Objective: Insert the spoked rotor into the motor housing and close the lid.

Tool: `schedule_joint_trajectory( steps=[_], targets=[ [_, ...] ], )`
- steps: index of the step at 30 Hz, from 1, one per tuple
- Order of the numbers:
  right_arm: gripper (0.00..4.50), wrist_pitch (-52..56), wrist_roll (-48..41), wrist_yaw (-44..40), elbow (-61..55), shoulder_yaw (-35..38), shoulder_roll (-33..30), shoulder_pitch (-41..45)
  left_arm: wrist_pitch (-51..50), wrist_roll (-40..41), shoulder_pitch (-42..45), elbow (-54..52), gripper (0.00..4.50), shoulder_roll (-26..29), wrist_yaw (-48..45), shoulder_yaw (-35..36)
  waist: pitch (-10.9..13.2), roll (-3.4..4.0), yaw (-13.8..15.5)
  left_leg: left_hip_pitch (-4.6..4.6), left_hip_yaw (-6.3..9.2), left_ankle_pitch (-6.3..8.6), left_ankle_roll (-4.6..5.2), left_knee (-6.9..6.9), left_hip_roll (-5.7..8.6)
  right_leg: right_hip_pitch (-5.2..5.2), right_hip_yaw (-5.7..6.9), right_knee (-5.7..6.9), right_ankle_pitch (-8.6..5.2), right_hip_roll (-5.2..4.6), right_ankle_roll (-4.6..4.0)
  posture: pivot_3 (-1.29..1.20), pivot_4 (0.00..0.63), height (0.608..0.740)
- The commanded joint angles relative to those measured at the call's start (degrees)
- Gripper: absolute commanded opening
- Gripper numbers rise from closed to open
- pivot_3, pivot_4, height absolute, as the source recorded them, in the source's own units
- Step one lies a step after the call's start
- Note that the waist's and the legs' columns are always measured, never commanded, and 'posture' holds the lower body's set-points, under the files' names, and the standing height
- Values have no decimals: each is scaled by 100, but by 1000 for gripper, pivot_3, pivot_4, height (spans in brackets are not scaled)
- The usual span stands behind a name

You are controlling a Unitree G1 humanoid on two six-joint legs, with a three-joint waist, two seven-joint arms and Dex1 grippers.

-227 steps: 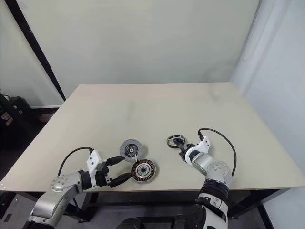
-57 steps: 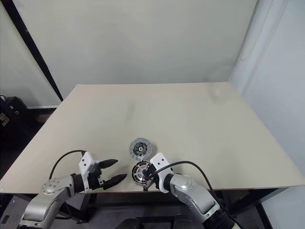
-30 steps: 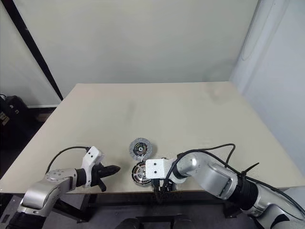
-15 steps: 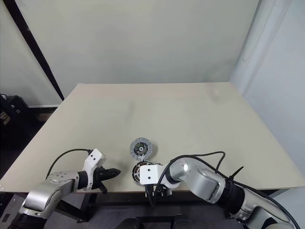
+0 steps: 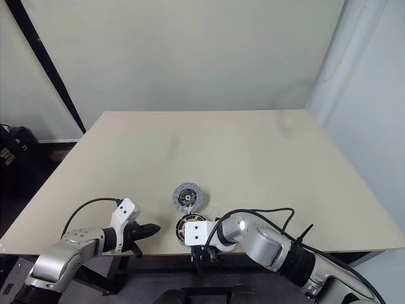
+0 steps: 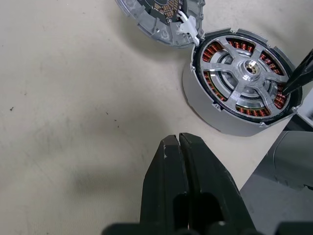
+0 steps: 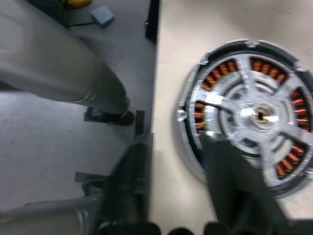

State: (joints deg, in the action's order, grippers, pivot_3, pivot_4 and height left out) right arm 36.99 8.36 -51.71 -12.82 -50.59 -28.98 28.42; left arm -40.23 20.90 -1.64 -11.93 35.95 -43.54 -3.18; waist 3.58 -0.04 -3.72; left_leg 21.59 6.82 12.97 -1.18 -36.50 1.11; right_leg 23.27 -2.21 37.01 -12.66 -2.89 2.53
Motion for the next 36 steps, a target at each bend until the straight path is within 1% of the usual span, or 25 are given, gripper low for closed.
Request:
schedule_joint_trajectory(
  steps=[1, 2, 3, 7, 10, 14, 20, 23, 25, 26, 28, 30, 31, 32, 33, 35, 36],
  targets=[
    [480, 25, 37, 145, -19, 258, 199, -75, 66, 11, 5, -170, 0, 69, 4, 126, 0, 0, -1, 0, 0, 0, 0, -1, 0, 0, 0, 1, 0, 0, 0, 0, 0, 740],
    [138, 100, -3, 167, -33, 323, 274, -112, 61, 15, -4, -180, 0, 68, 8, 129, -1, -1, -1, 0, 0, 0, 0, -1, 0, -1, 0, 2, 0, 0, 0, 0, 0, 740],
    [62, 168, -34, 202, -51, 391, 360, -145, 57, 19, -14, -190, 0, 65, 13, 130, -1, -1, -1, -1, 2, 0, 0, 0, -1, -2, 0, 3, 0, 1, 0, 0, 0, 740],
    [62, 420, -140, 286, -44, 632, 663, -243, 49, 26, -13, -195, 0, 42, 34, 125, -1, -2, -25, -2, 1, -1, 0, -6, -2, -2, -1, 17, 0, 3, 0, 0, 0, 740],
    [62, 731, -224, 514, -29, 865, 963, -335, 45, 29, -7, -187, 0, 27, 51, 124, 1, -3, -26, -2, 0, 0, -1, -22, 0, 5, -3, 51, 0, 2, -1, 0, 0, 740],
    [62, 1014, -271, 944, 58, 1152, 1417, -430, 62, 26, -1, -172, 0, -16, 86, 100, 2, -1, -31, -3, 2, -1, -2, -29, -3, 13, -1, 69, -1, 4, -2, 0, 0, 740],
    [62, 1016, -306, 1810, 411, 1586, 2231, -620, 107, 25, -3, -150, 0, -65, 129, 95, 1, -2, -30, 1, 3, -3, -6, -32, 2, 15, -4, 68, -1, 3, -2, 0, 0, 740],
    [62, 1045, -342, 1916, 505, 1613, 2367, -638, 126, 22, -11, -144, 0, -72, 134, 95, 1, -2, -29, 3, 3, -3, -7, -31, 4, 15, -5, 67, 0, 2, -1, 0, 0, 740],
    [793, 1051, -311, 1728, 430, 1399, 2194, -561, 140, 23, -23, -137, 0, -76, 136, 104, 1, -2, -30, 3, 4, -3, -7, -30, 6, 16, -5, 66, 0, 0, -1, 0, 0, 740],
    [972, 1012, -263, 1635, 373, 1277, 2076, -512, 148, 22, -32, -132, 0, -75, 137, 109, 1, -1, -32, 3, 3, -3, -7, -30, 6, 15, -6, 66, -1, 0, -2, 0, 0, 740],
    [1699, 965, -212, 1481, 268, 1097, 1877, -423, 162, 20, -47, -123, 0, -72, 137, 117, 2, -1, -32, 0, 2, -3, -7, -31, 6, 15, -5, 65, -1, -1, -2, 0, 0, 740],
    [2328, 993, -240, 1351, 137, 1020, 1733, -336, 172, 17, -55, -113, 0, -67, 140, 123, 2, -1, -34, -3, 3, -3, -7, -31, 4, 15, -4, 66, -1, -1, -3, 0, 0, 740],
    [2735, 992, -263, 1346, 84, 1038, 1713, -321, 172, 19, -57, -111, 0, -64, 139, 127, 2, -1, -34, -2, 3, -3, -7, -31, 3, 15, -3, 66, -1, -1, -3, 0, 0, 740],
    [3044, 977, -258, 1259, 11, 993, 1616, -247, 174, 19, -57, -106, 0, -61, 137, 128, 2, -1, -34, -1, 3, -2, -7, -31, 1, 16, -2, 67, -1, 0, -3, 0, 0, 740],
    [3487, 939, -221, 1175, -47, 930, 1507, -168, 177, 19, -56, -100, 0, -58, 135, 131, 2, -1, -34, -2, 5, -2, -7, -31, 0, 15, -1, 67, -1, 1, -3, 0, 0, 740],
    [4218, 826, -84, 966, -127, 733, 1224, 46, 186, 16, -51, -79, 0, -49, 126, 133, 2, -1, -34, -3, 4, -2, -7, -31, 1, 16, -1, 66, -1, 1, -3, 0, 0, 740],
    [4481, 739, 0, 856, -143, 617, 1066, 159, 189, 13, -47, -70, 0, -45, 123, 132, 2, -1, -34, -3, 3, -3, -7, -31, 2, 16, -2, 66, -1, 0, -3, 0, 0, 740]
  ],
)
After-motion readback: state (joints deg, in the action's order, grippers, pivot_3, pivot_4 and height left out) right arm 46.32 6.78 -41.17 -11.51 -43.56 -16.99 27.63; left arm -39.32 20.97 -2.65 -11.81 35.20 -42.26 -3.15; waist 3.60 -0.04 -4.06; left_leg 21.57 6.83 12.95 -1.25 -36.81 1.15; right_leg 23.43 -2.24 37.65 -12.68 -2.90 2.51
